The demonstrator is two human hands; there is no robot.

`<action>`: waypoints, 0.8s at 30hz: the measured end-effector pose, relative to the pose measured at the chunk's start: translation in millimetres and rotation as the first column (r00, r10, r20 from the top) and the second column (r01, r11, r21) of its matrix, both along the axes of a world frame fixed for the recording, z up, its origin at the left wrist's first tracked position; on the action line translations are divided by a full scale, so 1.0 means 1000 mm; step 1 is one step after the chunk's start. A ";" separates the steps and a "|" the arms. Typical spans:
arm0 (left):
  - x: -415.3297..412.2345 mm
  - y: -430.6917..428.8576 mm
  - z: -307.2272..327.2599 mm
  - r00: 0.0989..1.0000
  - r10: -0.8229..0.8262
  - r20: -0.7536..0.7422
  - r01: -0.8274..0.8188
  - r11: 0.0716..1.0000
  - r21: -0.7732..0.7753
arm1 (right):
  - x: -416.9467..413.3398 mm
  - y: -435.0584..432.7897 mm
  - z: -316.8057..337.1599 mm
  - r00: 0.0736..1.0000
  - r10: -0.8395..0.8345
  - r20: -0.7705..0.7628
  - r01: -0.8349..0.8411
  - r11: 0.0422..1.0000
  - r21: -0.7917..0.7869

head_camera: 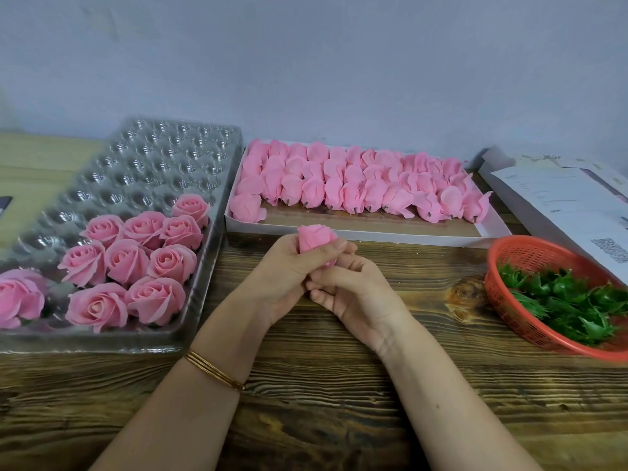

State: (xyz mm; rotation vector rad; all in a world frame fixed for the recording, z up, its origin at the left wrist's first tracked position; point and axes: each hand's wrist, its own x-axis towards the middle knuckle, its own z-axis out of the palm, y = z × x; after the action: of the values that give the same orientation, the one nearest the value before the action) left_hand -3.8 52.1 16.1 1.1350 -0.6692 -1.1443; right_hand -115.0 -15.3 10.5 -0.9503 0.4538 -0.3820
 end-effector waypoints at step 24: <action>-0.002 -0.004 -0.002 0.996 0.067 -0.065 -0.066 0.998 0.018 | 0.001 0.005 -0.006 0.980 -0.197 0.003 0.181 0.896 -0.405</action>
State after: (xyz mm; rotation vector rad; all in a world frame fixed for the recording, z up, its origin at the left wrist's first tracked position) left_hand -6.3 47.9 14.2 1.1201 -0.5681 -1.1268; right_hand -113.9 -10.7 4.8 -1.3219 0.5149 -0.6532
